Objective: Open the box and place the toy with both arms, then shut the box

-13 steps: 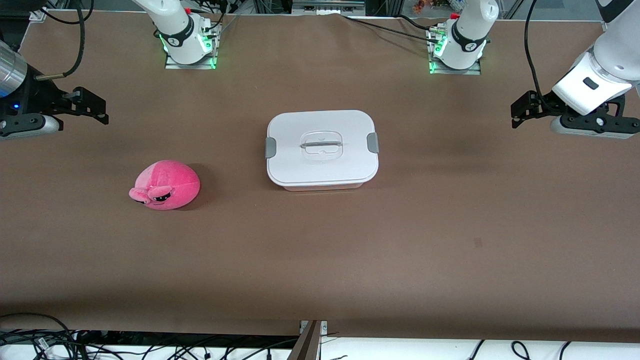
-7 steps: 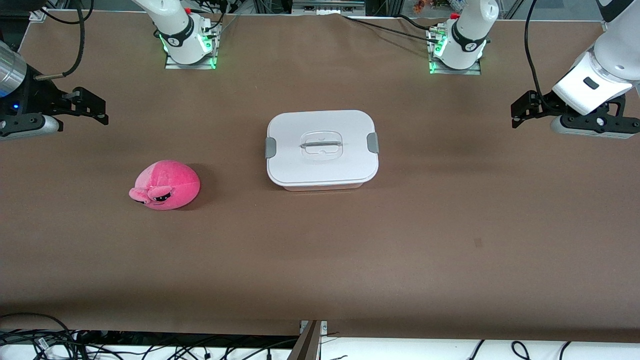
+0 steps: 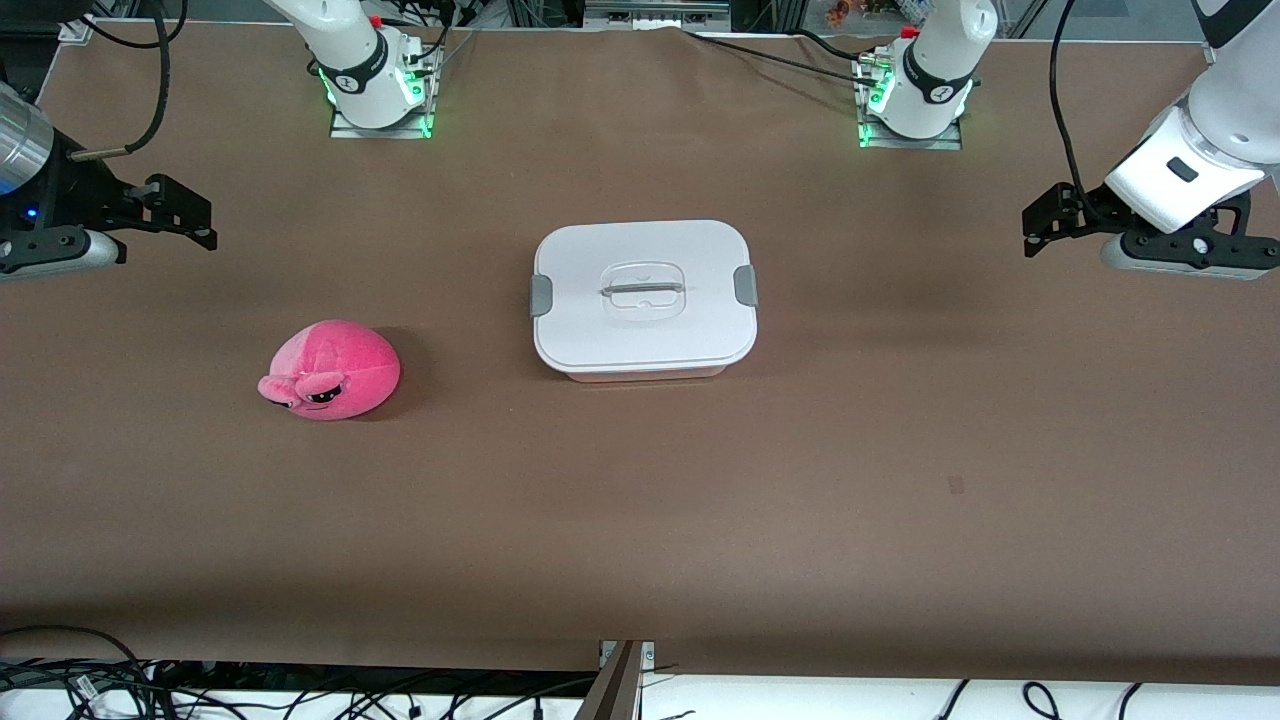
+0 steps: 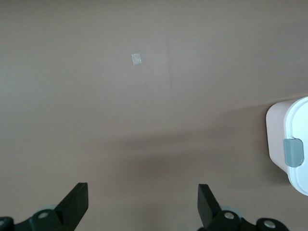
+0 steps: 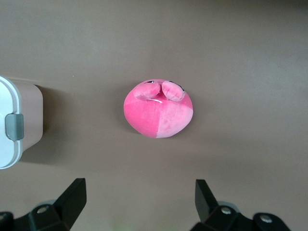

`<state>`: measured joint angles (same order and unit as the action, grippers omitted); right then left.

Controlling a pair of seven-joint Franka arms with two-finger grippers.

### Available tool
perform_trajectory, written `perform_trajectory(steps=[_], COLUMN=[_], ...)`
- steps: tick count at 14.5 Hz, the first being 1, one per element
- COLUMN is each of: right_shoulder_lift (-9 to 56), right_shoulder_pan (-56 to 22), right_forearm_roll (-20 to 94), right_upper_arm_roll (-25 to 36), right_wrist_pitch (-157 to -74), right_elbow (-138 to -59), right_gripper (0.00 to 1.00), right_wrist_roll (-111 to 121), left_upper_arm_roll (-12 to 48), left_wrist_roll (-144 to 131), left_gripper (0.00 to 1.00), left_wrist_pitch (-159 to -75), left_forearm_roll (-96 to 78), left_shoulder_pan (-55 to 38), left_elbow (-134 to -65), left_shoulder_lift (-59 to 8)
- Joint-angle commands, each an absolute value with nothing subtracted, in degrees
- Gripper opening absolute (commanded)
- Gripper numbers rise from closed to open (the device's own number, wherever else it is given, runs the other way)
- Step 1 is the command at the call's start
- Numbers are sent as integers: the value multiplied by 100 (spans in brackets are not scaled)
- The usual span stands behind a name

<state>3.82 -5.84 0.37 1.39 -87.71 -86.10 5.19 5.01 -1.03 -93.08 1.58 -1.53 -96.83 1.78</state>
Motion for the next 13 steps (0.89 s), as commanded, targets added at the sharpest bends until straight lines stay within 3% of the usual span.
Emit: perform_trajectory(steps=[1, 7, 13], right_shoulder_lift=[387, 378, 387], right_shoulder_pan=[-466, -457, -457], right_forearm_roll=[149, 149, 149], right_upper_arm_roll=[44, 141, 158], right_wrist_pitch=[-8763, -8754, -8771], right_elbow=[-8508, -8525, -8525], right_gripper=[100, 100, 100], right_wrist_roll=[615, 729, 729], left_upper_arm_roll=[536, 738, 747], left_wrist_roll=[-44, 910, 3153], left_gripper=[100, 100, 100], left_wrist_pitch=[-8879, -8393, -9384], left_forearm_roll=[53, -421, -914], left_shoulder_pan=[-149, -474, -1290], left_elbow=[-9483, -9483, -9475], left_shoulder_lift=[79, -141, -552])
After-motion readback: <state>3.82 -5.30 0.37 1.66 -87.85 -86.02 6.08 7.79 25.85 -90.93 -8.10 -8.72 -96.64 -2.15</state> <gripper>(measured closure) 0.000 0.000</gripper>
